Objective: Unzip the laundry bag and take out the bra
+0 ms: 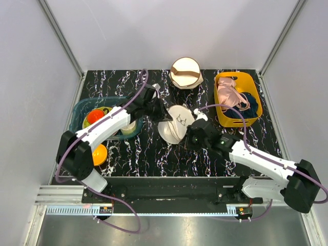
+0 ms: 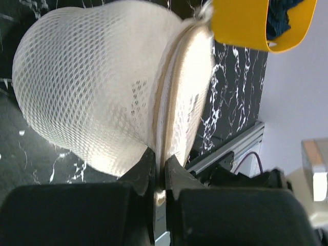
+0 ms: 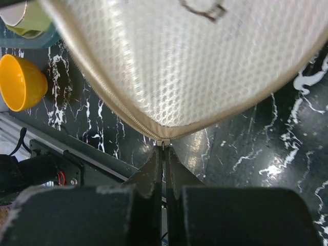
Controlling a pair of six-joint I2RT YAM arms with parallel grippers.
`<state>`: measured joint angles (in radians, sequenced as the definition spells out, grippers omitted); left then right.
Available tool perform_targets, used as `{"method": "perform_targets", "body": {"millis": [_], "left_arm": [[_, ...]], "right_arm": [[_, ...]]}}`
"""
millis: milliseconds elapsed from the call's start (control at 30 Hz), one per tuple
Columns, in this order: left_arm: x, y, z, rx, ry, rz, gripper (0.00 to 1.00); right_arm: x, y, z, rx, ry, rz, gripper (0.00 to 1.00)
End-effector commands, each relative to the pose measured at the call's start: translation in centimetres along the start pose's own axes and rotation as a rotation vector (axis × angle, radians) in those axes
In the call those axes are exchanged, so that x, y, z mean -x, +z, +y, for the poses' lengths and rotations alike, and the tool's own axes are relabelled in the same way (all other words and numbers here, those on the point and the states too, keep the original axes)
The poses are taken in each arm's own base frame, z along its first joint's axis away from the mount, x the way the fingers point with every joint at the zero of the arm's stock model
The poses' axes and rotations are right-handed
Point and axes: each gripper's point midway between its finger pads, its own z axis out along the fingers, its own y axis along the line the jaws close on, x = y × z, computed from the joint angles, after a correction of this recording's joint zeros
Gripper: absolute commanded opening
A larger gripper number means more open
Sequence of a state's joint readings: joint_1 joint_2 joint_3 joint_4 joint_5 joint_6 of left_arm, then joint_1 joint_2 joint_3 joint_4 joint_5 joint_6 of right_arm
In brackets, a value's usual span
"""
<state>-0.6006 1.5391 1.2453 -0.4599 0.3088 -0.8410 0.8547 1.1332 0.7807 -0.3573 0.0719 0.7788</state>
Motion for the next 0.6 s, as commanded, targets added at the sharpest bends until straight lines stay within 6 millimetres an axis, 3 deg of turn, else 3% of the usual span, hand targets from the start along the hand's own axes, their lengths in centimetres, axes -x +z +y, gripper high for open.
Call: {"method": "perform_targets", "body": {"millis": [0, 33, 100, 200, 400, 567], "left_arm": [[5.9, 0.2, -2.8, -0.054, 0.054, -0.121, 0.14], [5.5, 0.0, -3.3, -0.08, 0.057, -0.096, 0.36], [5.2, -0.8, -4.0, -0.107, 0.055, -0.088, 0.58], [4.3, -2.7, -4.2, -0.126, 0.052, -0.097, 0.76], [0.8, -4.8, -3.4, -0.183, -0.011, -0.073, 0.8], [-2.5, -3.8, -1.8, -0.192, -0.055, -0.021, 0.84]], "right_arm": [[-0.2, 0.2, 2.8, 0.071, -0.02, 0.03, 0.0], [0.1, 0.2, 2.9, 0.068, -0.016, 0.016, 0.0], [1.0, 0.1, 3.3, 0.076, -0.005, -0.017, 0.0], [1.8, 0.1, 3.5, 0.078, 0.003, -0.054, 0.0], [1.6, 1.1, 4.1, 0.09, -0.005, -0.026, 0.0], [1.2, 1.6, 4.4, 0.099, -0.012, -0.005, 0.0]]}}
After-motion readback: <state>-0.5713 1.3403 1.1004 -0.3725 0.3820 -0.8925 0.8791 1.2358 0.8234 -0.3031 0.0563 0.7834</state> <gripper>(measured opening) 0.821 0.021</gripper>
